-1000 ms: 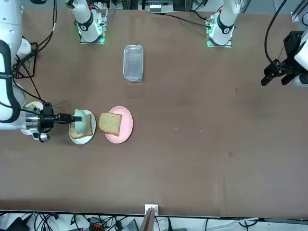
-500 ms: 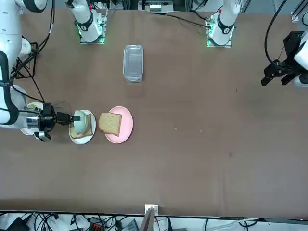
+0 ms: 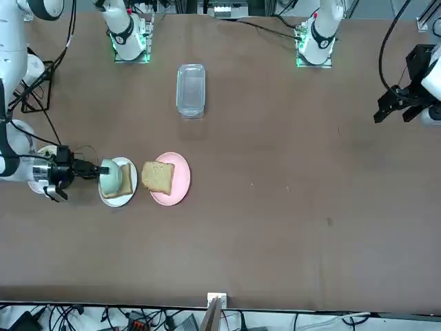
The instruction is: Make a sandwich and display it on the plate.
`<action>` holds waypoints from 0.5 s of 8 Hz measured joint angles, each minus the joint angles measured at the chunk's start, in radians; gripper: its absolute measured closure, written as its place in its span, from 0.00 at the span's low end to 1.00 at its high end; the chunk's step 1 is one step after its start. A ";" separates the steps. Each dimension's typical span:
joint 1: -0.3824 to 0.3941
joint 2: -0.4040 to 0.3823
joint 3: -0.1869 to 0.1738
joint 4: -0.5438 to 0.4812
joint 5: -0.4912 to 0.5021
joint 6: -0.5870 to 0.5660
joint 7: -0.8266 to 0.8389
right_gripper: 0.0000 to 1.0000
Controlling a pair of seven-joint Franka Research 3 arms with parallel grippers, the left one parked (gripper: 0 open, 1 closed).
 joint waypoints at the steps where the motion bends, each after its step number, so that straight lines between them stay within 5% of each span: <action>1: -0.010 0.015 0.000 0.000 0.022 -0.020 -0.041 0.97; 4: -0.043 0.072 0.000 0.000 0.086 -0.090 -0.126 0.97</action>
